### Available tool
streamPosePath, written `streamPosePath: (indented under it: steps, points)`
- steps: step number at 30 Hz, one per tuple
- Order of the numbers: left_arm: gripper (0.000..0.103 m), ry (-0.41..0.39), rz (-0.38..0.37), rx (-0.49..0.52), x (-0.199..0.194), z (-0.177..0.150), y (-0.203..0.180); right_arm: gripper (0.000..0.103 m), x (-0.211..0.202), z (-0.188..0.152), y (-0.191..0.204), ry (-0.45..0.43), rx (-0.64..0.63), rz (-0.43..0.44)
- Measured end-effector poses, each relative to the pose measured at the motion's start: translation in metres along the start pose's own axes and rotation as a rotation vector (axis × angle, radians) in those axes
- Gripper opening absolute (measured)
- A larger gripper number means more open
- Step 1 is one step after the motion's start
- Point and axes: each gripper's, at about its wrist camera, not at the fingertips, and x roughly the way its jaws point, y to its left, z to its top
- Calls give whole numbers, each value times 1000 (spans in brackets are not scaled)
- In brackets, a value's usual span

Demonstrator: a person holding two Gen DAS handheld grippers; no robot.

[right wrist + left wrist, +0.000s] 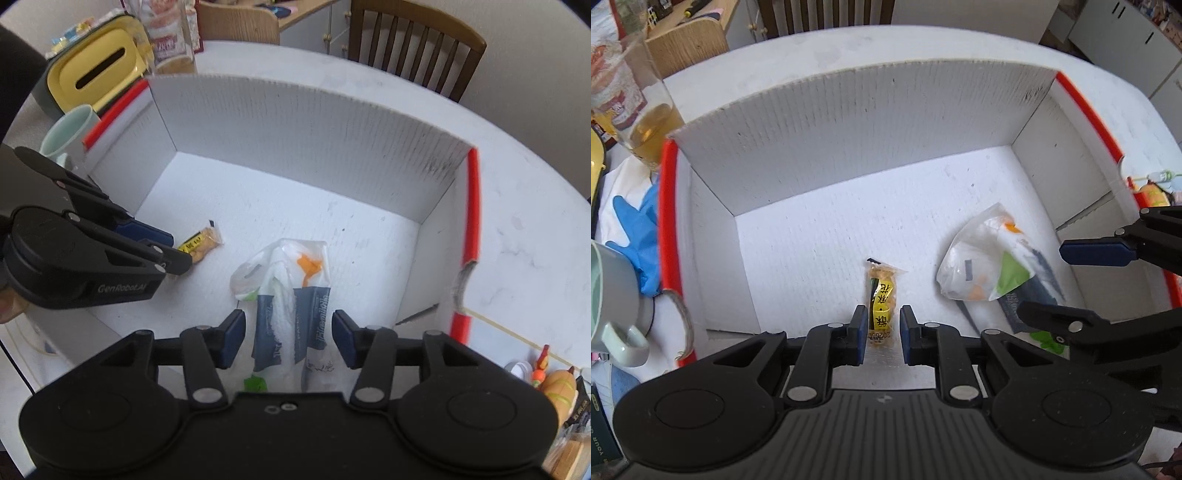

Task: Organize objects
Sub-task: 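Open both grippers to drop the toothbrush bag and snack stick into the box, then move both grippers back over the table toward the cotton-swab pack and cushion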

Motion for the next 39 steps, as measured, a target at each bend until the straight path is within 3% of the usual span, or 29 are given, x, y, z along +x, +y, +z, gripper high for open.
streamPosePath:
  steps: [16,19,25,30,33,37,39]
  points:
    - [17,-169,9,16,-54,-15,-29,53,-65,-20,-20,-146,40,65]
    - [17,-192,13,10,-66,-21,-37,65,-79,-29,-25,-175,40,82]
    - [17,-234,28,22,-84,-35,-60,66,-102,-48,-37,-221,46,106]
    - [27,-257,34,12,-94,-45,-83,68,-120,-70,-50,-262,40,106]
    - [27,-267,31,19,-98,-50,-100,76,-132,-85,-61,-288,49,105]
    - [28,-277,22,19,-102,-55,-122,77,-146,-108,-79,-314,63,99]
    - [35,-287,23,26,-104,-57,-136,79,-152,-119,-90,-325,73,94]
